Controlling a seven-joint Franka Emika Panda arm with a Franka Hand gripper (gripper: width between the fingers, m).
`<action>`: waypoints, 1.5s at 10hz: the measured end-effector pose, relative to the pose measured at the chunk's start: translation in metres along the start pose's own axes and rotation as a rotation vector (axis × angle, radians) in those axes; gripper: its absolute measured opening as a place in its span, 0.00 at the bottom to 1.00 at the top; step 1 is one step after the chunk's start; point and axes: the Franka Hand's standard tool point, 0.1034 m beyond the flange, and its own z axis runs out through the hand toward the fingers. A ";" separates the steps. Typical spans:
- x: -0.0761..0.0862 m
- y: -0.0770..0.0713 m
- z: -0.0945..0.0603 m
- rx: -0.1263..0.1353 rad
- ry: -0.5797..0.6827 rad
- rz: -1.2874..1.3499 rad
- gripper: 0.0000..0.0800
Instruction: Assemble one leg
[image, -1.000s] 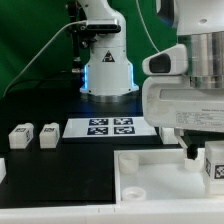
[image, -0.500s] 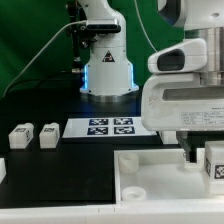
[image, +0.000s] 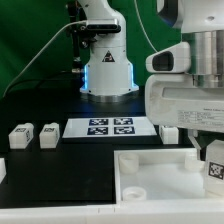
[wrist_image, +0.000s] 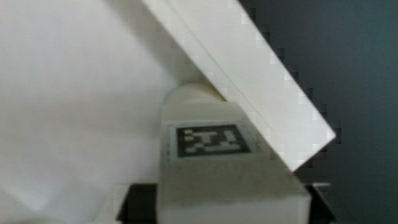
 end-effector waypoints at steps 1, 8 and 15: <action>-0.001 0.000 0.001 0.000 0.000 0.234 0.37; -0.001 0.001 0.004 0.080 -0.054 0.869 0.47; -0.014 -0.003 0.009 0.063 0.016 0.049 0.81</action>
Offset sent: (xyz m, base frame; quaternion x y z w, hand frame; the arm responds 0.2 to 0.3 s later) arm 0.0055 0.0063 -0.0079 0.0803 -0.0352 0.5058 0.8582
